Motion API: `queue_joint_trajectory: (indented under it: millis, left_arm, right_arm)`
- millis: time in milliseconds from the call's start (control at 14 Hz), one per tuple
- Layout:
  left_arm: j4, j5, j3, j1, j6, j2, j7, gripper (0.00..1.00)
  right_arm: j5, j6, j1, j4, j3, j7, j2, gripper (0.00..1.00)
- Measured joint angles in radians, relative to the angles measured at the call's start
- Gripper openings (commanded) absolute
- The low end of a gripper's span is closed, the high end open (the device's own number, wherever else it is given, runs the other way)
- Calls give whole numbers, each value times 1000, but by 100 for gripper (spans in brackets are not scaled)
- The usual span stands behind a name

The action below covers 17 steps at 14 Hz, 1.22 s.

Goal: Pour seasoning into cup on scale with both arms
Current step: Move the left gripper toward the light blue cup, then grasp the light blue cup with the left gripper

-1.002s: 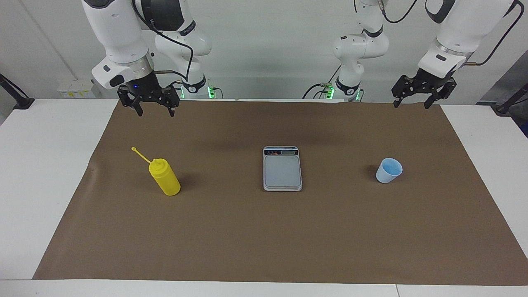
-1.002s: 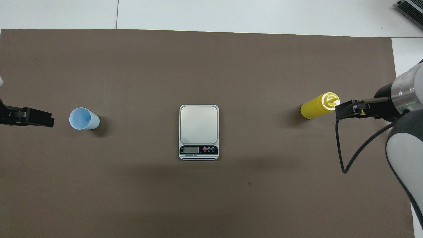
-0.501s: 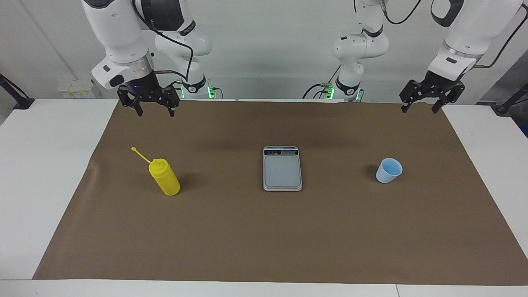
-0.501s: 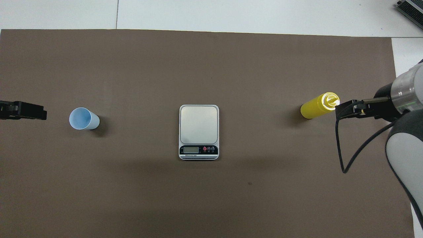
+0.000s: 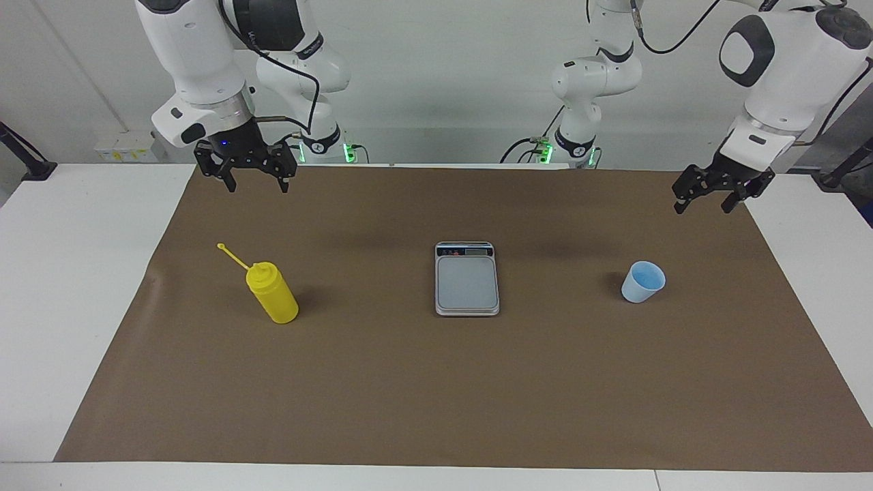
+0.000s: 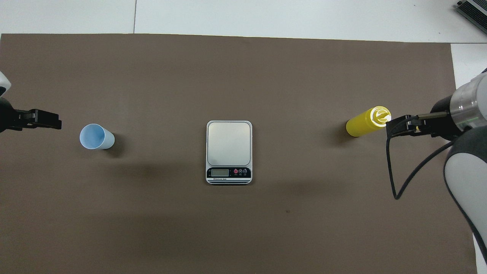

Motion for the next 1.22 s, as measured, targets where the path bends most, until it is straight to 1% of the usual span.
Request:
queue_joint_trajectory:
  millis: [286, 430, 573, 1002, 1217]
  left_arm:
    - [-21, 0, 0, 2, 95, 76, 0, 100]
    - [-86, 0, 0, 10, 197, 88, 0, 100]
    - [-144, 0, 0, 29, 262, 88, 0, 100]
    - [-233, -1, 1, 38, 317, 91, 0, 100]
    - [-246, -19, -2, 39, 333, 122, -25, 100]
  right_arm:
    - [0, 0, 0, 0, 0, 0, 0, 100]
    - [0, 0, 0, 0, 0, 0, 0, 100]
    - [0, 0, 0, 0, 0, 0, 0, 100]
    - [0, 0, 0, 0, 0, 0, 0, 100]
    - [0, 0, 0, 0, 0, 0, 0, 100]
